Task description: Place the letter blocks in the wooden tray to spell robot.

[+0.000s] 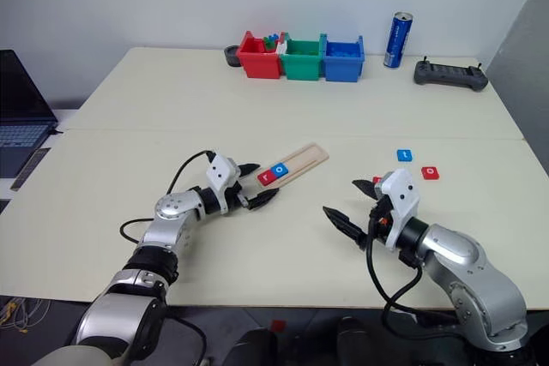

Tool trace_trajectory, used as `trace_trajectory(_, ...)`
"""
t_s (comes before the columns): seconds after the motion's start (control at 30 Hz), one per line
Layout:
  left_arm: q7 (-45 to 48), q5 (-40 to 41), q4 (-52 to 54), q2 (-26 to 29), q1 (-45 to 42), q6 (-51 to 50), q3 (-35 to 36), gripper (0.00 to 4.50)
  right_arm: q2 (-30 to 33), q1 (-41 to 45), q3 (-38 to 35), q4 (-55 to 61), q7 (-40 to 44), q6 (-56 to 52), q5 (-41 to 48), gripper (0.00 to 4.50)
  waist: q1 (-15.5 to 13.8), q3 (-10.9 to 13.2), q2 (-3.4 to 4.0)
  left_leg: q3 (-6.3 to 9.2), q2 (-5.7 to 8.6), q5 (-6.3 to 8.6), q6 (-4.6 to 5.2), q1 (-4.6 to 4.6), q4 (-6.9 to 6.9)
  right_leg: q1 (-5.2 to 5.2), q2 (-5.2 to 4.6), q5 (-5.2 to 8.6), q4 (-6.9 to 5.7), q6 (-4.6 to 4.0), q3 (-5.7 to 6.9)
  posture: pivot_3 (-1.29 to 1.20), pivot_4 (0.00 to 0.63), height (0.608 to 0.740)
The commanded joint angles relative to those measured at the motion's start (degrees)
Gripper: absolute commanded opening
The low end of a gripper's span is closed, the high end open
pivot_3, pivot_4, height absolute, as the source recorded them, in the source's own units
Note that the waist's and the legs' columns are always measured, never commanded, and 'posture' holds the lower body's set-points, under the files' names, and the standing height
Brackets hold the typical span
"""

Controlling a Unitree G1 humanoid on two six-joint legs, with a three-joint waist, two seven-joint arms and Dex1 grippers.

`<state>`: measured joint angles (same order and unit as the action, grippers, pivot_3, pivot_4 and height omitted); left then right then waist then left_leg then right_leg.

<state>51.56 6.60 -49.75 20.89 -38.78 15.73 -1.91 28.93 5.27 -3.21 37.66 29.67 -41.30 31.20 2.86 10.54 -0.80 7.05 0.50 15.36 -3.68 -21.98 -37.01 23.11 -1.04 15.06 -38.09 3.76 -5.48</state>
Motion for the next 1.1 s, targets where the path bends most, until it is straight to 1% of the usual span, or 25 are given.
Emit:
trace_trajectory(0.03, 0.7, -0.9, -2.7, -0.7, -1.5, 1.0, -0.3, 4.5, 0.3, 0.5, -1.4, 2.8, -0.6, 0.0, 1.6, 4.47, 0.0, 0.0, 0.0, 0.0, 0.0, 0.0, 0.0, 0.0, 0.0, 0.0, 0.0, 0.0, -0.01, 0.0, 0.0, 0.0, 0.15, 0.74)
trace_trajectory(0.23, 1.9, -3.4, -6.5, -0.9, -2.9, 2.9, -1.5, 4.5, 1.1, 0.2, -2.3, 3.6, -1.1, -0.7, 2.7, 4.47, 0.0, 0.0, 0.01, 0.01, 0.01, 0.0, 0.0, 0.01, -0.01, -0.02, 0.0, 0.0, -0.02, 0.0, 0.0, 0.0, 0.15, 0.74)
trace_trajectory(0.27, 1.7, -3.6, -7.2, -0.9, -3.4, 2.9, -1.4, 4.13, 1.2, 0.1, -2.5, 3.7, -1.2, -0.7, 2.8, 4.5, 0.0, 0.0, 0.0, 0.01, 0.01, 0.0, 0.0, 0.01, -0.01, -0.02, 0.0, 0.0, -0.02, 0.0, 0.0, 0.0, 0.15, 0.74)
trace_trajectory(0.37, 1.5, -4.1, -8.5, -0.8, -4.1, 3.3, -1.2, 3.41, 1.7, 0.0, -2.7, 3.7, -1.3, -0.8, 3.0, 4.5, 0.0, 0.0, -0.01, 0.02, 0.02, 0.0, 0.0, 0.03, -0.03, -0.06, 0.0, 0.0, -0.02, 0.01, 0.0, 0.0, 0.15, 0.74)
trace_trajectory(0.47, 1.7, -4.2, -9.1, -0.8, -4.2, 3.6, -1.1, 2.78, 1.9, -0.4, -2.7, 3.7, -1.3, -0.7, 2.9, 4.5, 0.0, 0.0, 0.0, 0.02, 0.01, 0.0, 0.0, 0.06, -0.03, -0.06, 0.0, 0.0, -0.04, 0.01, 0.0, 0.0, 0.15, 0.74)
trace_trajectory(0.67, 1.9, -4.5, -8.8, -1.0, -4.1, 4.1, -1.4, 2.73, 2.5, -0.8, -3.2, 3.8, -1.1, -0.6, 3.0, 4.5, 0.0, 0.0, 0.0, 0.03, 0.01, 0.0, 0.01, 0.07, -0.03, -0.06, 0.01, 0.0, -0.07, 0.01, 0.0, 0.0, 0.15, 0.74)
trace_trajectory(0.93, 6.9, -2.7, -4.7, -2.3, -3.8, 4.6, -1.5, 2.73, 5.6, 1.0, -5.4, 1.8, 1.3, -0.2, 3.5, 4.5, -0.1, 0.0, -0.01, 0.03, 0.02, 0.0, 0.01, 0.03, -0.03, -0.06, 0.0, 0.0, -0.03, 0.01, 0.01, 0.0, 0.15, 0.74)
trace_trajectory(1.1, 8.4, -2.7, -3.6, -2.4, -3.4, 4.7, -1.8, 2.73, 6.2, 1.4, -5.6, 1.3, 1.8, -0.2, 3.6, 4.5, -0.1, 0.0, -0.02, 0.05, 0.02, 0.0, 0.01, 0.02, -0.03, -0.06, 0.0, 0.0, -0.03, 0.01, 0.02, 0.0, 0.15, 0.74)
